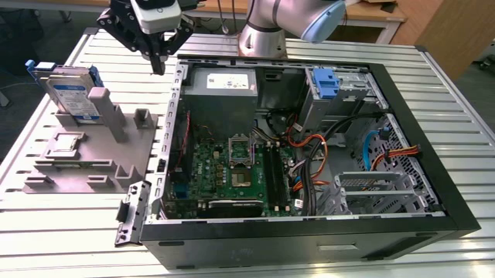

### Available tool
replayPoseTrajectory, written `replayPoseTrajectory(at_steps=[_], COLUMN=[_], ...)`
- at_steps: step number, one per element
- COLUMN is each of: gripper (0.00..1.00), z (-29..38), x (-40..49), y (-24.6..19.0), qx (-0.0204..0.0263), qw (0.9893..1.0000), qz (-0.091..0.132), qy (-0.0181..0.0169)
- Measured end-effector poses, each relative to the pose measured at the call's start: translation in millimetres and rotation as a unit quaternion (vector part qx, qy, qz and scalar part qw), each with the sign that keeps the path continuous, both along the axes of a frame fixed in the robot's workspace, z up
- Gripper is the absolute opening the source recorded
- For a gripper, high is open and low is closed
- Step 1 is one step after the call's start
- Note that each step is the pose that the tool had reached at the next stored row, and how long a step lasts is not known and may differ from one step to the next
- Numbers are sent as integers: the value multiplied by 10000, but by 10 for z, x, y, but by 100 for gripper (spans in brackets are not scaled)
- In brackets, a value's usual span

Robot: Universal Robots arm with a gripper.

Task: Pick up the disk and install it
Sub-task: 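Reach for the disk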

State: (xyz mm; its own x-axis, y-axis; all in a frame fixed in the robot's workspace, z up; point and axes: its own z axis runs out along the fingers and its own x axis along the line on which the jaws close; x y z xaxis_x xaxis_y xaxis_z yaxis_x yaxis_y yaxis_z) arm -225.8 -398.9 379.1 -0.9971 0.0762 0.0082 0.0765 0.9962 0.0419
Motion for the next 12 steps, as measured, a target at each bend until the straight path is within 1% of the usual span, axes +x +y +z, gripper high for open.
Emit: replayPoseTrajectory(at_steps=[12], gripper=[10], z=[-6], x=[-48], y=[0], qx=[0], qw=[10000], qz=[0], qy=[12])
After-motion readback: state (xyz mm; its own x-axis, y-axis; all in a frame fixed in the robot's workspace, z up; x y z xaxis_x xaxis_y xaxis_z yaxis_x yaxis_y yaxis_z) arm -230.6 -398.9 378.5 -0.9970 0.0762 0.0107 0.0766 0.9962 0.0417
